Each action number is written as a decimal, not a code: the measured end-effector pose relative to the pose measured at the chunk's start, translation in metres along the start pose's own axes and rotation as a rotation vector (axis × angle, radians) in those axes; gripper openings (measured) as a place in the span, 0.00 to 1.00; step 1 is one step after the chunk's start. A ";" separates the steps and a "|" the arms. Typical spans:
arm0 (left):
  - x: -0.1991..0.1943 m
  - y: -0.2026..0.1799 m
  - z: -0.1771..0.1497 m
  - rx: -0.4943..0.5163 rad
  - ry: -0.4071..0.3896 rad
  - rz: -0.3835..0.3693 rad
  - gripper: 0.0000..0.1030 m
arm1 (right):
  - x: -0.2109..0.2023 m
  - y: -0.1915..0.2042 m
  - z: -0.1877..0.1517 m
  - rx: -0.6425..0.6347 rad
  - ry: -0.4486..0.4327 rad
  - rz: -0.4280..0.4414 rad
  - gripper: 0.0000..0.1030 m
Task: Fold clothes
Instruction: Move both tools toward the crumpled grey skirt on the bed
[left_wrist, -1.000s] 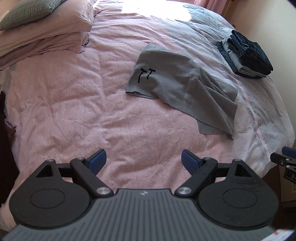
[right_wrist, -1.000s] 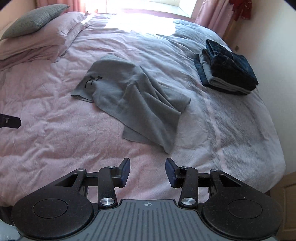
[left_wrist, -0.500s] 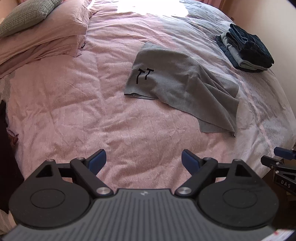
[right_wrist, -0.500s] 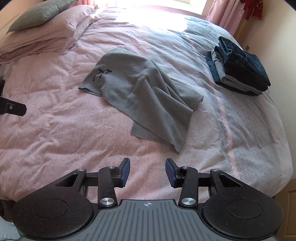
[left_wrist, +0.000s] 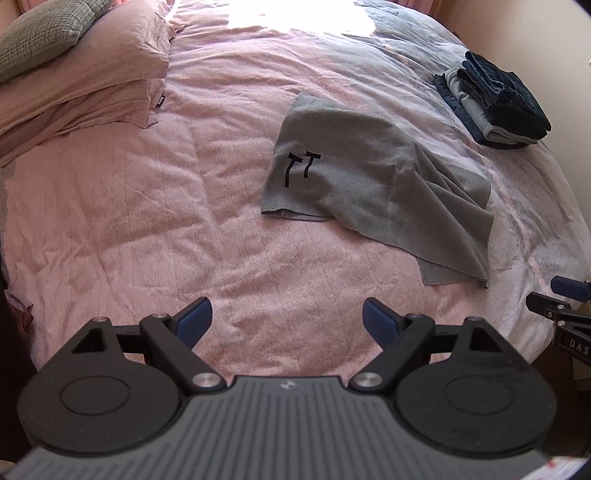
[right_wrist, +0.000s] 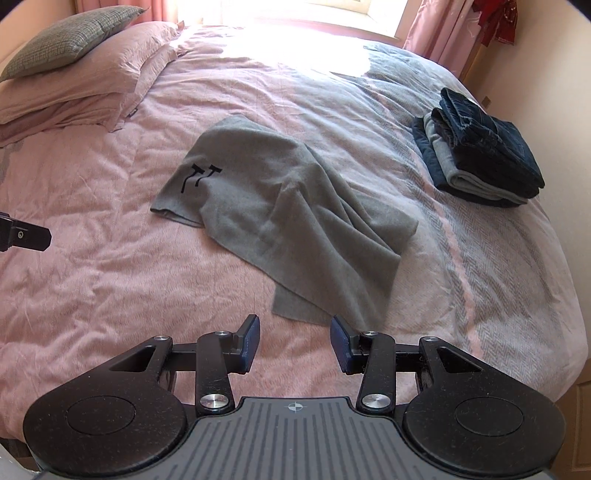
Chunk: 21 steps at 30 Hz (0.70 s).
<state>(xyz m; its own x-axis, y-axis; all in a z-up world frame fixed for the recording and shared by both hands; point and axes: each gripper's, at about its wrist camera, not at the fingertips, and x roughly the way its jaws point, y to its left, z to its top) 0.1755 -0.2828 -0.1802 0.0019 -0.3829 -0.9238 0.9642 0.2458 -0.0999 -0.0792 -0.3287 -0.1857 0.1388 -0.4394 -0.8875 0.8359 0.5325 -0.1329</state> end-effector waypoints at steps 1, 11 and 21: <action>0.002 0.001 0.002 0.000 0.001 -0.002 0.83 | 0.002 0.000 0.003 -0.005 0.000 -0.001 0.38; 0.034 0.003 0.021 -0.050 0.011 0.009 0.84 | 0.050 -0.011 0.030 -0.030 -0.013 0.106 0.39; 0.120 0.063 0.020 -0.266 0.039 0.140 0.84 | 0.182 0.044 0.050 -0.413 -0.084 0.178 0.64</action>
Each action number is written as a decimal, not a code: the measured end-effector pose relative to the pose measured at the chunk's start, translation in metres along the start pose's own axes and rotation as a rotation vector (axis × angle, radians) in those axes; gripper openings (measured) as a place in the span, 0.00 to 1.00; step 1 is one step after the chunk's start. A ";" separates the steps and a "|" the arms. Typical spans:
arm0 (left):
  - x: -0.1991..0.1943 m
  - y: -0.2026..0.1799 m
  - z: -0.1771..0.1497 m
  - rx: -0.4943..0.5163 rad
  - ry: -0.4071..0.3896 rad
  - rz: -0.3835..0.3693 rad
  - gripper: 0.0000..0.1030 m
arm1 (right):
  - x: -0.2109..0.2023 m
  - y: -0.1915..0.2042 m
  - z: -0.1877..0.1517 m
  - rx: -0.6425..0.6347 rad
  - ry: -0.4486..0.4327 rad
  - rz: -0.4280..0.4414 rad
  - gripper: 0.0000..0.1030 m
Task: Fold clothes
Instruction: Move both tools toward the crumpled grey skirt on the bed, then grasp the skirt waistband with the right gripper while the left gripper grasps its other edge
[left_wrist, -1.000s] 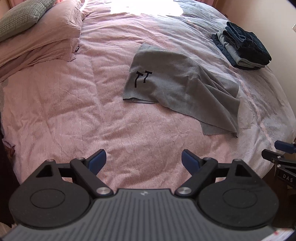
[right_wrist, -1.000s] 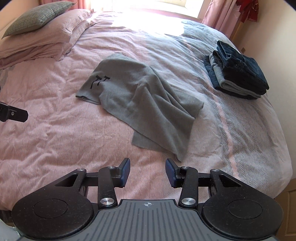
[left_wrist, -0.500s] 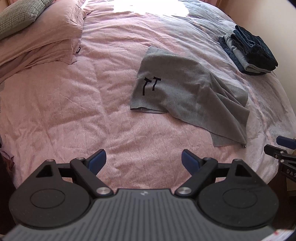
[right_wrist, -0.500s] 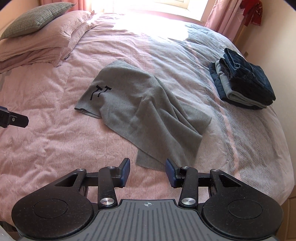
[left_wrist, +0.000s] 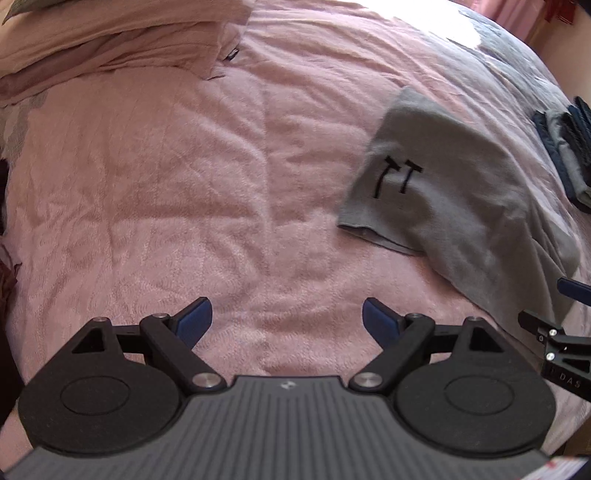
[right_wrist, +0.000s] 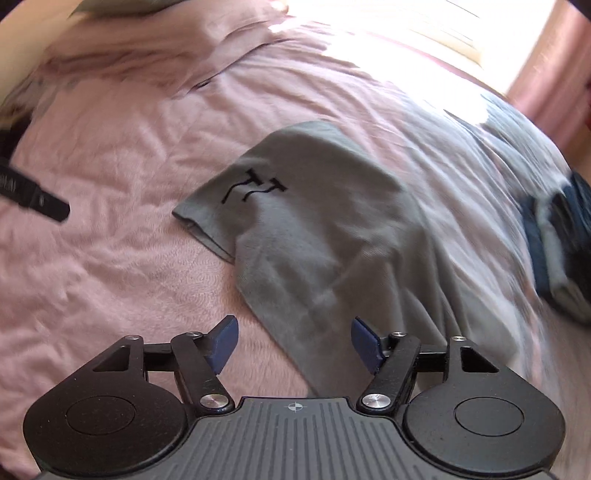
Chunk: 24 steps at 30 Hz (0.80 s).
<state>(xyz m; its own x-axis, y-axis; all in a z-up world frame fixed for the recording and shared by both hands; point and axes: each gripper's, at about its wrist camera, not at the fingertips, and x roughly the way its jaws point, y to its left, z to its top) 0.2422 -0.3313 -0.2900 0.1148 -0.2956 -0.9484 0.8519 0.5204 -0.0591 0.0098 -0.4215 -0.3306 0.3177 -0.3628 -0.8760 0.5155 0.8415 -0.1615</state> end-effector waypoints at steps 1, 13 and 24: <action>0.010 0.007 0.002 -0.022 0.002 0.013 0.84 | 0.015 0.005 0.001 -0.044 -0.003 0.002 0.65; 0.061 0.041 0.007 -0.122 0.017 0.124 0.83 | 0.110 0.002 0.026 -0.258 -0.104 -0.049 0.03; 0.030 -0.034 0.018 -0.036 -0.041 0.051 0.81 | -0.080 -0.291 -0.001 0.790 -0.415 0.041 0.00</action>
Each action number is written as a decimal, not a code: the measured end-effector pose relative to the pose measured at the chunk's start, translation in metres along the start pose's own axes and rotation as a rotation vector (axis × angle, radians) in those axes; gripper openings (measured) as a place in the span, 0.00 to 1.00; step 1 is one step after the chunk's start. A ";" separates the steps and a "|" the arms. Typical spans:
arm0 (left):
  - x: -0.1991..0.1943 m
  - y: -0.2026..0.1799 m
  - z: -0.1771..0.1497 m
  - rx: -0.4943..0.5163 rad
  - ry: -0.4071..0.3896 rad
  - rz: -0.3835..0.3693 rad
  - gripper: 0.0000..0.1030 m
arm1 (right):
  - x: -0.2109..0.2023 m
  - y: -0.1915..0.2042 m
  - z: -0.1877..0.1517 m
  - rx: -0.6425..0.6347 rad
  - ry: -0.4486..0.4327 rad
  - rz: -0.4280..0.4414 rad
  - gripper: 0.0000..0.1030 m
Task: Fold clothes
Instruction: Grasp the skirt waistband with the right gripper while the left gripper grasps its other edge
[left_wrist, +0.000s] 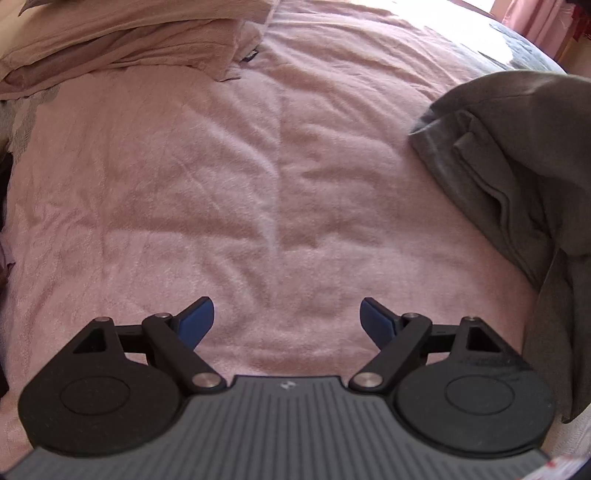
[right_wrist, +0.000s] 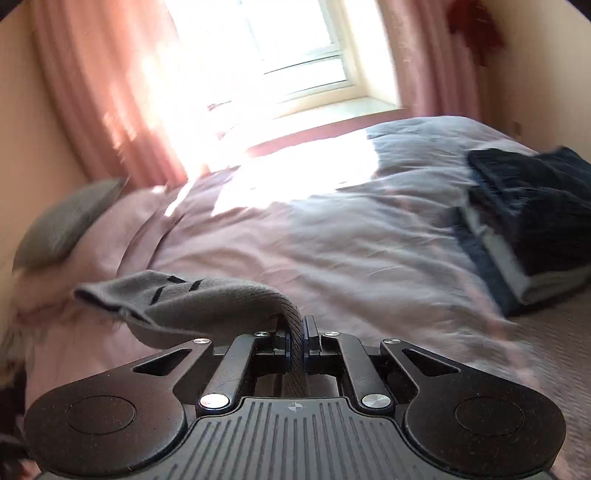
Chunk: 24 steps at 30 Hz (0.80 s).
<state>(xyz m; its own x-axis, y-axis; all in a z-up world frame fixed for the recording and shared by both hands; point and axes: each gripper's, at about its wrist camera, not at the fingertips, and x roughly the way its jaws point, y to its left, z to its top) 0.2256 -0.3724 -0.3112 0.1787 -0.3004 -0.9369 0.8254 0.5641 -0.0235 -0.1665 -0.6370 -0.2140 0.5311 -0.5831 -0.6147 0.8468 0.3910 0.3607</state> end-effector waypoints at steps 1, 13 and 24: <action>-0.002 -0.013 -0.001 0.013 -0.004 -0.016 0.81 | -0.012 -0.025 0.012 0.064 -0.001 -0.020 0.00; 0.031 -0.192 -0.017 0.097 -0.082 -0.183 0.76 | -0.054 -0.225 0.017 0.417 0.091 -0.194 0.00; 0.058 -0.290 0.004 0.400 -0.427 -0.194 0.77 | -0.044 -0.293 0.010 0.497 0.173 -0.175 0.00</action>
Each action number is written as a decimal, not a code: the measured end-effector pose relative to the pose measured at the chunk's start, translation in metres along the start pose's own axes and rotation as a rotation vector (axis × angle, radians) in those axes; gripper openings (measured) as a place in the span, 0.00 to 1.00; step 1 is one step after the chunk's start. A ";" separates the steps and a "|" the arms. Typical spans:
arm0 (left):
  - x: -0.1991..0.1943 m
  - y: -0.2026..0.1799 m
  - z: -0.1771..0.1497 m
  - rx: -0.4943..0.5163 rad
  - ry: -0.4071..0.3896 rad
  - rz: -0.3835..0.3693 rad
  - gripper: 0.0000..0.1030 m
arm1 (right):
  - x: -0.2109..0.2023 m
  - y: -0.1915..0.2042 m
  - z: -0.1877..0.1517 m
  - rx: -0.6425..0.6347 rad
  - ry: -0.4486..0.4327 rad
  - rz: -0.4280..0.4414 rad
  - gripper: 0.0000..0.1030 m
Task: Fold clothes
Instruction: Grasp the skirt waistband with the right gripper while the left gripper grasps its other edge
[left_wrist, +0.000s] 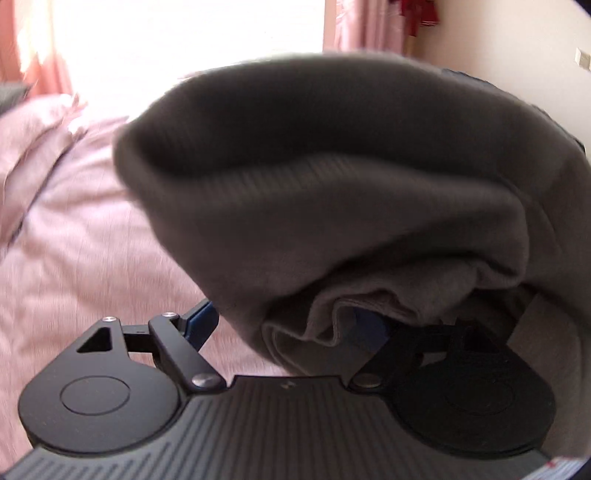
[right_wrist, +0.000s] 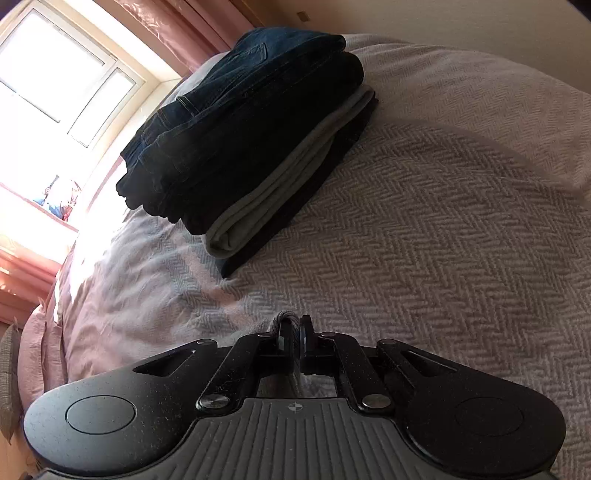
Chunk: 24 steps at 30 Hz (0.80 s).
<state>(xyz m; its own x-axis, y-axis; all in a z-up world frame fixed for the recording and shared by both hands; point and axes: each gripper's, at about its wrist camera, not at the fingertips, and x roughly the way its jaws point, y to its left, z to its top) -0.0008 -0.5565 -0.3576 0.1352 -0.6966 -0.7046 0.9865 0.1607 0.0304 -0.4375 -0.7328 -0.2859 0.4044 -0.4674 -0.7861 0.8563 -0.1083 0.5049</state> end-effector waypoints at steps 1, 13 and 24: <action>0.001 -0.001 0.002 0.021 -0.021 0.008 0.76 | 0.001 0.000 0.001 -0.006 0.005 0.000 0.00; 0.010 -0.002 0.048 0.093 -0.074 -0.007 0.03 | -0.021 0.028 0.002 -0.155 0.034 0.113 0.00; -0.107 0.072 0.043 -0.318 -0.118 0.013 0.03 | -0.141 0.156 -0.061 -0.458 0.151 0.583 0.00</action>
<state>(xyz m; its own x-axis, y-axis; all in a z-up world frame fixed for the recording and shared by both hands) 0.0600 -0.5001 -0.2492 0.1752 -0.7665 -0.6179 0.9092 0.3668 -0.1972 -0.3415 -0.6306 -0.1184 0.8440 -0.2083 -0.4943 0.5249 0.5104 0.6811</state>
